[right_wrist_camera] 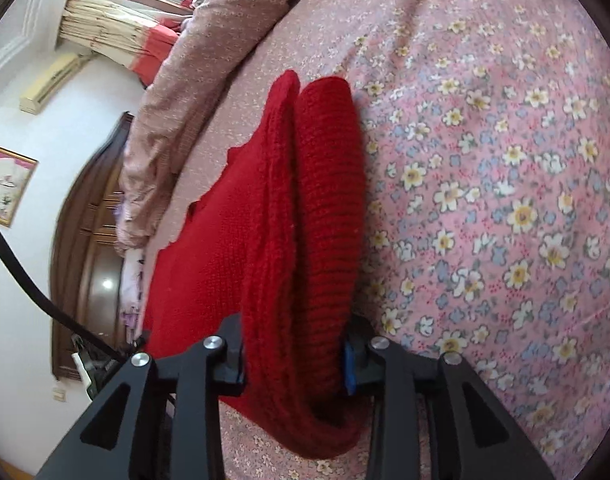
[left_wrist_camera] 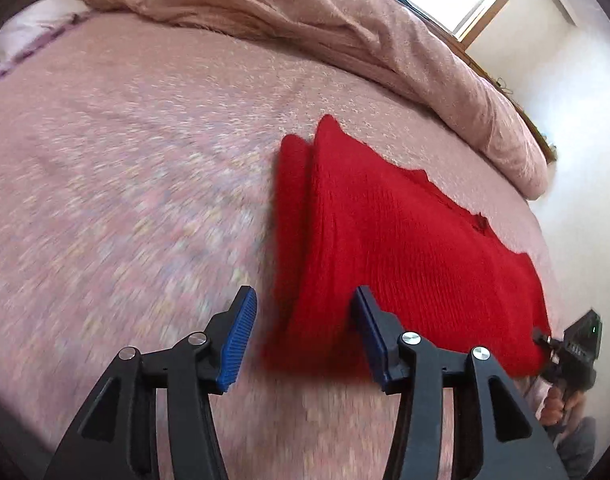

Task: Fold small clothes

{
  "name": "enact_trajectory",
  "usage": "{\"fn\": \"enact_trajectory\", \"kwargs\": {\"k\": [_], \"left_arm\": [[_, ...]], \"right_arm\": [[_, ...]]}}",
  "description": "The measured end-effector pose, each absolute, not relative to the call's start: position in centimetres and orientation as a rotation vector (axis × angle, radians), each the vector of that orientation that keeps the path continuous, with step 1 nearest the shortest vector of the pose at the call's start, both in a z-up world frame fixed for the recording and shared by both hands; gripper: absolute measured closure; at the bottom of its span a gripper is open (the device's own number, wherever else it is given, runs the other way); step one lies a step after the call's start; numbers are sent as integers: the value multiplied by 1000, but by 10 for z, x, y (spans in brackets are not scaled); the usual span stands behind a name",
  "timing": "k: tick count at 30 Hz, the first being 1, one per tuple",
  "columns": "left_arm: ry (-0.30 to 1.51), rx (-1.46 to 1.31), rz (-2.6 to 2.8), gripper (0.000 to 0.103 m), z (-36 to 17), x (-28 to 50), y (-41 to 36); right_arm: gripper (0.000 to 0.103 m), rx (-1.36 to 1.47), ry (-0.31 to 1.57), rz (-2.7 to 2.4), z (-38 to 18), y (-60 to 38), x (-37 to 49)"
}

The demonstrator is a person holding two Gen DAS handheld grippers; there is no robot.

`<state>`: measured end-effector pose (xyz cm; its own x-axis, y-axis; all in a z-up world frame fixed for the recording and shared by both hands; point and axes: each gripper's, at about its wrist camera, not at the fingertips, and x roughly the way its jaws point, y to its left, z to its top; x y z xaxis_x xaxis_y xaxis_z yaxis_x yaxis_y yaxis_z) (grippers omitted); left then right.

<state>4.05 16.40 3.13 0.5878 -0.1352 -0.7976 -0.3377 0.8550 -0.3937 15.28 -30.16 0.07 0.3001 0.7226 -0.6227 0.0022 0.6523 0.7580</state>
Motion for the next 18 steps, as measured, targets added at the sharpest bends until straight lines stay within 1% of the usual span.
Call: {"fn": "enact_trajectory", "kwargs": {"k": [3,5,6,7,9,12,15,18], "left_arm": [[949,-460,108,59,47,28,140],[926,-411,108,60,62,34,117],[918,-413,81,68,67,40,108],[912,-426,34,81,71,46,101],[917,-432,-53,83,77,65,75],[932,-383,-142,90,79,95,34],[973,-315,-176,95,69,119,-1],[998,-293,-188,96,48,135,-20]], "right_arm": [[70,751,1183,560,-1,-303,154],[70,734,1194,558,1,-303,155],[70,725,1196,557,2,-302,156],[70,721,1198,555,2,-301,156],[70,726,1199,548,2,-302,156],[70,716,1189,547,3,-298,156],[70,717,1188,550,3,-296,156],[70,712,1187,550,3,-296,154]]}}
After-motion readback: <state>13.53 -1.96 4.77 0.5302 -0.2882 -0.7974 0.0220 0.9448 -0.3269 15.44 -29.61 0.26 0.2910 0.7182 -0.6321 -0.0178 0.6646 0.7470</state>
